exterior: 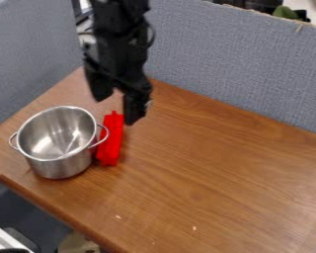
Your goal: Put the red object in the metal pot
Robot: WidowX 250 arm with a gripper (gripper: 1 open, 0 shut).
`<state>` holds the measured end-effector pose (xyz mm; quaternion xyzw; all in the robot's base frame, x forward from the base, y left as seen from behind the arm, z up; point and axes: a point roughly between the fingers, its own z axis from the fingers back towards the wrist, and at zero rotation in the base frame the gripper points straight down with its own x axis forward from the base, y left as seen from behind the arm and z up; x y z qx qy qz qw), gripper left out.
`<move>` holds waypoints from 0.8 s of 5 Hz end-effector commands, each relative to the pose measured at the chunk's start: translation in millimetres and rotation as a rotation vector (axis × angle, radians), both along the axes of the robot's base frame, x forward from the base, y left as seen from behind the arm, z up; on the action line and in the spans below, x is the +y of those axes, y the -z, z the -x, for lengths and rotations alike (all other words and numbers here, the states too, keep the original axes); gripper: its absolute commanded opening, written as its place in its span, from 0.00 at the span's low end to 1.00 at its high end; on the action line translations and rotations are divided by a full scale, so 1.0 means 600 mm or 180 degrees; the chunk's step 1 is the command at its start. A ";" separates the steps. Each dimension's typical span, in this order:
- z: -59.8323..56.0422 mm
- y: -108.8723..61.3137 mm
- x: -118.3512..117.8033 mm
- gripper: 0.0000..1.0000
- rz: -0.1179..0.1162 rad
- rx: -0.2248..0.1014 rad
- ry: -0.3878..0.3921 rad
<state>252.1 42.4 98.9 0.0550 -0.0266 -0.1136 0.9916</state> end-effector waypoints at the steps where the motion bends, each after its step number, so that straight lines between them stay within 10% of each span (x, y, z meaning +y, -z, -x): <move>1: -0.041 -0.012 -0.007 1.00 0.0056 -0.0203 -0.0293; 3: -0.024 0.037 0.095 1.00 0.0150 -0.0175 -0.1194; 4: 0.001 0.003 0.074 1.00 0.0231 -0.0228 -0.1238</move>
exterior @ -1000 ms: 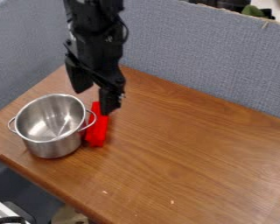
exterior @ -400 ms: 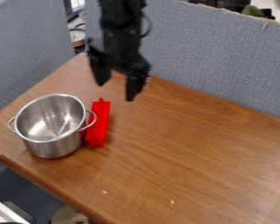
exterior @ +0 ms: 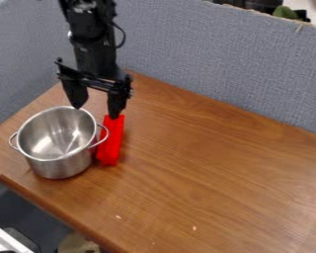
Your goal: Put the red object in the metal pot
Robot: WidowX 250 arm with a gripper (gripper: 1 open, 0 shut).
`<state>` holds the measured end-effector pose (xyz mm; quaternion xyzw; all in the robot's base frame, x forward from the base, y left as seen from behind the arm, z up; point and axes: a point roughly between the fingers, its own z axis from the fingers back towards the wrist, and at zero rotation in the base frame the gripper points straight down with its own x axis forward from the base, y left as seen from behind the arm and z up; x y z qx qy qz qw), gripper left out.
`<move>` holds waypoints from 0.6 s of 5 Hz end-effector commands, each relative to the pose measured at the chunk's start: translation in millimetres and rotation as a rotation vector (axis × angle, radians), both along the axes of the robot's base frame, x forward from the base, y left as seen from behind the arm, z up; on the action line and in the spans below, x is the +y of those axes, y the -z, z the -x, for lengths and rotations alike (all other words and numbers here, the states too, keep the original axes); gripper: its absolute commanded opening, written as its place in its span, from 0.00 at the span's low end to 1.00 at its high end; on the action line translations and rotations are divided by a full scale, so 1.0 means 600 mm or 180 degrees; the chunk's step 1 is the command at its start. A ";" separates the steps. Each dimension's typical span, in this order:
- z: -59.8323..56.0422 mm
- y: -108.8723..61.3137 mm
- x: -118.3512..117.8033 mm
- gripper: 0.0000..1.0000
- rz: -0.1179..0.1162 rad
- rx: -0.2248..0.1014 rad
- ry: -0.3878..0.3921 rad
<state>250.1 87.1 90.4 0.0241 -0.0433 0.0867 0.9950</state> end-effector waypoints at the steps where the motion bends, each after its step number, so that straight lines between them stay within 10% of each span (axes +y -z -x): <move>1: 0.008 -0.045 -0.018 1.00 0.0018 -0.0076 -0.0040; 3: -0.032 0.018 0.045 1.00 0.0062 -0.0137 -0.0288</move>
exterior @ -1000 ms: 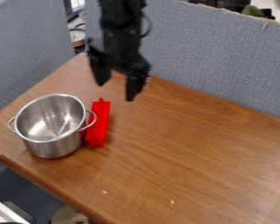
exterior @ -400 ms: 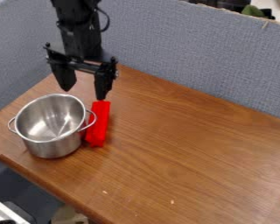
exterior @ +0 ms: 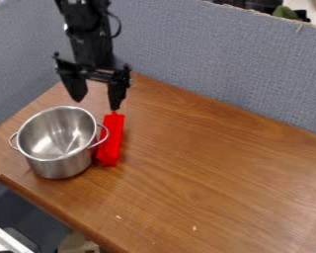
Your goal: Put the red object in the metal pot
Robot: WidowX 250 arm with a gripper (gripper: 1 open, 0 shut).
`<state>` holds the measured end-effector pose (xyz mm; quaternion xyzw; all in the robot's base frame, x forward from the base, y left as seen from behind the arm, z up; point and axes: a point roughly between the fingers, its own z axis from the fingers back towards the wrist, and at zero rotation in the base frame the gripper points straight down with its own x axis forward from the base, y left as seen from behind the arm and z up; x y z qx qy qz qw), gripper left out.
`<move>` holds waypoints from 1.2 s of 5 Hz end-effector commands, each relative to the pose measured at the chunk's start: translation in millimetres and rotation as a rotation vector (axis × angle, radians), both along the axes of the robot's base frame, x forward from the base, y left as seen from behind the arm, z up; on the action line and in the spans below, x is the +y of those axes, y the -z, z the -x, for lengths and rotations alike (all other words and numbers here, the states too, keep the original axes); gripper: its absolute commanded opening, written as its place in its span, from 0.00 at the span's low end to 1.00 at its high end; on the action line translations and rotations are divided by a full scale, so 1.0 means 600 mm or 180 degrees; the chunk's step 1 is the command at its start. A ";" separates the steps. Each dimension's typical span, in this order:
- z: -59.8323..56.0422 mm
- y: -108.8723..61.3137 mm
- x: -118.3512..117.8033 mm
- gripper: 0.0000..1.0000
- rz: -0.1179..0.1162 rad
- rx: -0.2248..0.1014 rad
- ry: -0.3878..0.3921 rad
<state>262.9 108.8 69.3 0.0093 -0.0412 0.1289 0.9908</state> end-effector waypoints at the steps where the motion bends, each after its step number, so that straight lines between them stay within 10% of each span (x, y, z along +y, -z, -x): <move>1: -0.026 0.008 0.036 1.00 -0.0013 -0.0126 -0.0173; 3: -0.068 0.022 -0.066 1.00 -0.0076 -0.0143 0.0959; 5: -0.138 0.092 -0.056 1.00 -0.0252 -0.0111 0.0164; 6: -0.129 0.067 -0.054 1.00 -0.0352 -0.0032 -0.0492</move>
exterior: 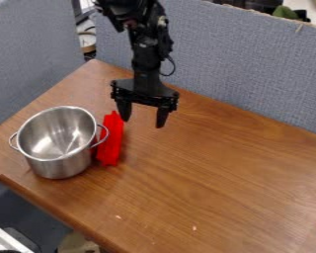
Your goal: Put the red object in the metal pot
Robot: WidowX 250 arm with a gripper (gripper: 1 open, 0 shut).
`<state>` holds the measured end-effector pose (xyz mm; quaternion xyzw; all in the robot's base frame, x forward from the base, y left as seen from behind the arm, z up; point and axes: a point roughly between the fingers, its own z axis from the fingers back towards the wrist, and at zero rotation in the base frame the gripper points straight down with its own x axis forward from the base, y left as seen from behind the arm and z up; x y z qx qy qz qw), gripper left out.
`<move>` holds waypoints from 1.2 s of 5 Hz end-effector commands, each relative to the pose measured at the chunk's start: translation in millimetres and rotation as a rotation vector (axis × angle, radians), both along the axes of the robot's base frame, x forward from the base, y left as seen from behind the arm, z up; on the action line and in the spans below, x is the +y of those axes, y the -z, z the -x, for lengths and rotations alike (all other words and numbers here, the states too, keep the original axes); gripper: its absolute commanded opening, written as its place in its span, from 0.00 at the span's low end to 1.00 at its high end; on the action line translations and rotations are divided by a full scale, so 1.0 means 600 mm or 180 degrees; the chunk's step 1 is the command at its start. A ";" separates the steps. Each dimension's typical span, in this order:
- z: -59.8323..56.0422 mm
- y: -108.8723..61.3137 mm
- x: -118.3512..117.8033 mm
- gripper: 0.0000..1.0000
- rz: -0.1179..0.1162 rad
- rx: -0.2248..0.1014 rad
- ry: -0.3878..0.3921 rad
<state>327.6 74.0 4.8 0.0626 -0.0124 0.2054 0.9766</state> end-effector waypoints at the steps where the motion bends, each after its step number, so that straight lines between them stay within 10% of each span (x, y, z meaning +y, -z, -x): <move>1: -0.010 -0.063 0.011 1.00 -0.0172 -0.0139 -0.0645; 2: 0.002 -0.084 0.017 1.00 -0.0251 -0.0054 -0.1323; 4: 0.048 -0.032 0.032 1.00 -0.0226 0.0018 -0.0582; 6: 0.088 0.092 0.068 1.00 -0.0091 0.0111 -0.1278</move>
